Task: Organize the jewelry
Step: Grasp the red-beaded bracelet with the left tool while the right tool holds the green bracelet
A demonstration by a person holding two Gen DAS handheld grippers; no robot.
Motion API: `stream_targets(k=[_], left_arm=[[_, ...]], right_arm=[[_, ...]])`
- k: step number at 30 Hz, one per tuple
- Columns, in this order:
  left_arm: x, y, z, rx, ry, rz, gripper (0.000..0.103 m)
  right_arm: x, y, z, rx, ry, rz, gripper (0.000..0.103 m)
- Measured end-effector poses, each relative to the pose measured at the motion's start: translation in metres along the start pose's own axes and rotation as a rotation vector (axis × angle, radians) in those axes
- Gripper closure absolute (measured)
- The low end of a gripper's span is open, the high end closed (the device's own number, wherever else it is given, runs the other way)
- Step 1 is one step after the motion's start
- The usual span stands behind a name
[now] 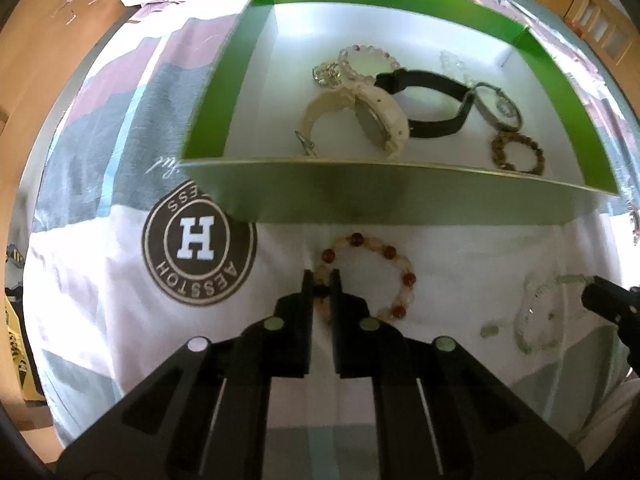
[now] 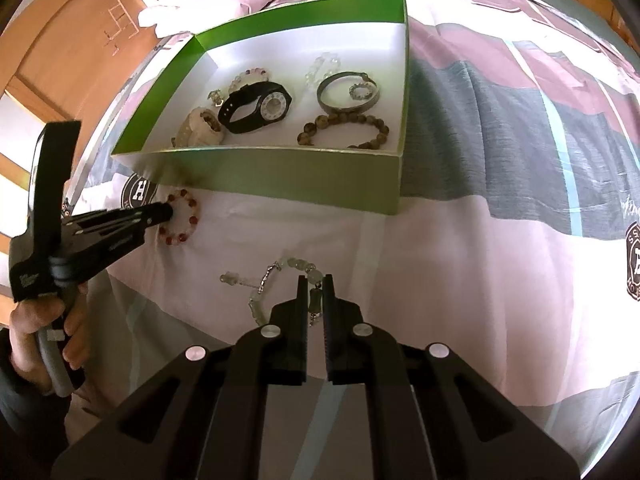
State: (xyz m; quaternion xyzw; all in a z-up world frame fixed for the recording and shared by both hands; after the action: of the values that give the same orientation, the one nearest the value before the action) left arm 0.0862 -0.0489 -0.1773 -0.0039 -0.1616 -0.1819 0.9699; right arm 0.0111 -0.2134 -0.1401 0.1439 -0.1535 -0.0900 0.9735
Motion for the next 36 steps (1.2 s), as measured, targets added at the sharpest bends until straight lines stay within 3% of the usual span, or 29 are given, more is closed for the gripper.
stream_targets(k=[3,7,11,14,29,34,36], left_arm=[[-0.005,-0.002,0.026,0.034,-0.065,-0.010,0.096],[-0.005,-0.007,0.056,-0.010,-0.135,-0.011,0.096],[0.005,0.000,0.081,0.002,-0.240,-0.016,0.096],[0.007,0.005,0.095,0.004,-0.277,-0.008,0.096],[0.005,0.007,0.070,0.040,-0.223,-0.021,0.096],[0.004,0.005,0.068,0.034,-0.215,-0.023,0.096],[0.003,0.004,0.066,0.028,-0.209,-0.021,0.096]], right_arm=[[0.002,0.003,0.006,0.008,-0.022,0.011,0.097],[0.004,0.008,0.011,-0.016,-0.068,0.059,0.097],[0.004,0.016,0.013,-0.001,-0.083,0.089,0.097],[0.006,0.018,0.016,0.014,-0.098,0.090,0.096],[0.005,0.011,0.007,-0.022,-0.082,0.082,0.097],[-0.006,0.013,-0.014,0.006,0.007,0.055,0.096],[-0.010,0.025,-0.019,0.039,0.026,0.080,0.088]])
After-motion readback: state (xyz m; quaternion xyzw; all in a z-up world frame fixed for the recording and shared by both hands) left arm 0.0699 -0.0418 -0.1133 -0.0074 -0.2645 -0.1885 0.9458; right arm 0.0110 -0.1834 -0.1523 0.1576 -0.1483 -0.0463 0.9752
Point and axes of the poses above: each gripper's, at about its wrist camera, not at the fingertips, and z roughly against the way its jaws point, y to its left, x to its top, the point moved 8 cm from there along -z, roughly the way its jaws point, and after that the axes turned 8 degrees about -z, right-handed, at the moved point
